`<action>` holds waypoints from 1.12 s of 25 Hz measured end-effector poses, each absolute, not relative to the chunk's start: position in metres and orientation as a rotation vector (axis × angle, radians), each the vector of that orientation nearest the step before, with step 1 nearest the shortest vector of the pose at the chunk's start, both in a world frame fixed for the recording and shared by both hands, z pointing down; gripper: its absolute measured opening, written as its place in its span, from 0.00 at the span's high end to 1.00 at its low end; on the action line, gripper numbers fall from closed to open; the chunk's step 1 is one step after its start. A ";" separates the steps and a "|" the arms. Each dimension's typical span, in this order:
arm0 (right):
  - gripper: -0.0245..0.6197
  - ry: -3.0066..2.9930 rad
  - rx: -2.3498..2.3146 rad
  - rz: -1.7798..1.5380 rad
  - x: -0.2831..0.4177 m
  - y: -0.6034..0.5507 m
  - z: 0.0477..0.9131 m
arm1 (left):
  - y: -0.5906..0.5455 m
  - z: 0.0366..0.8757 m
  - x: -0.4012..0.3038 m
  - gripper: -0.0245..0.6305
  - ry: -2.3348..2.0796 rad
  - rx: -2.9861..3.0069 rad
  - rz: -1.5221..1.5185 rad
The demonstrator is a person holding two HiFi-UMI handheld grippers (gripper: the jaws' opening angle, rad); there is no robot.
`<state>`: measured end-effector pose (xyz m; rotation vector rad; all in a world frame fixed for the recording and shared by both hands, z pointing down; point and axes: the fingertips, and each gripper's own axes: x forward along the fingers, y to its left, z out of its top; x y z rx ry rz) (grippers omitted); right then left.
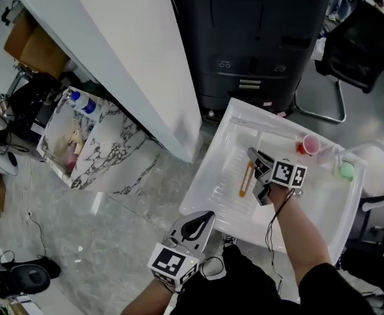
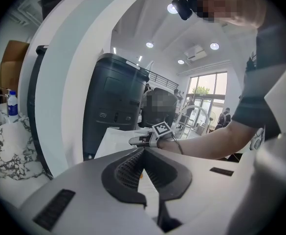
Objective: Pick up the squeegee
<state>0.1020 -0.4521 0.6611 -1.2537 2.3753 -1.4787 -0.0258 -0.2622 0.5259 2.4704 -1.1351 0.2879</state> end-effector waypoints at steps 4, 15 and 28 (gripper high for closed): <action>0.87 2.424 -1.263 -1.401 0.096 -0.438 0.638 | -0.251 0.515 -0.033 0.94 -1.134 2.492 0.271; 0.87 2.531 -1.322 -1.102 0.083 -0.377 0.550 | -0.208 0.485 -0.054 0.94 -1.087 2.576 0.210; 0.88 2.544 -1.398 -0.805 0.053 -0.268 0.447 | -0.160 0.434 -0.098 0.94 -1.014 2.691 0.118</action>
